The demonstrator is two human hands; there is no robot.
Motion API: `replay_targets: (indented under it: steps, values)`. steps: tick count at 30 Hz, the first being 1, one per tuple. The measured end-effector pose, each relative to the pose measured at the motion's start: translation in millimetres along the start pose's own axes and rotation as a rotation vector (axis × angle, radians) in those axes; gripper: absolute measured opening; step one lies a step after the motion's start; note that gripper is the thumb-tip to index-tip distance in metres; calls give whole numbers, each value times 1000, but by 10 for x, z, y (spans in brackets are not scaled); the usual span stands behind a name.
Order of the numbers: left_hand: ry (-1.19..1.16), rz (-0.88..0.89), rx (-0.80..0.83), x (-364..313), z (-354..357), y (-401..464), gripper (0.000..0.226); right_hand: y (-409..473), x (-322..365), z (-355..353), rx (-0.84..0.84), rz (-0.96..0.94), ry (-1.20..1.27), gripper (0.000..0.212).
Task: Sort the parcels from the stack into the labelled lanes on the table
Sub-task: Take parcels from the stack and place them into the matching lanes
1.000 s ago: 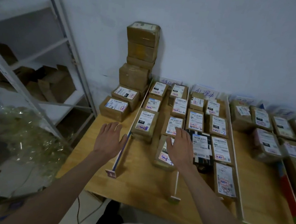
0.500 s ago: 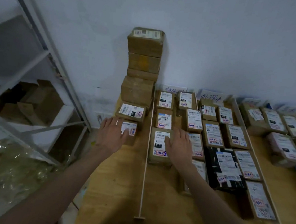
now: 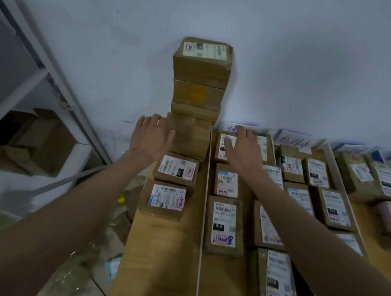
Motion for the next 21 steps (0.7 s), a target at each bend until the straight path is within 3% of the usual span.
replay_targets:
  steps: [5,11,15,21]
  values:
    - [-21,-61,-87,319,-301,931,58,822,506,-288,-12,4,101,55]
    - [-398,-346,-164,588,-403,1658,69,1509,912,-406,136,228,463,59]
    - [-562,-394,-215,601,-308,1814,60,1700,996,-299,208,291,602,45]
    - [-668,-360,-338,401,-398,1596,49,1559,972,-417,111,236,729,37]
Point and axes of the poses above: each hand's wrist, its own y-axis towards the middle knuckle, its own z-axis out of the palm, x = y × z, the point moved 5 cm from there along y, towards the middle knuckle, and after that the axes turned 15 degrees about z, right-handed, at the moved point
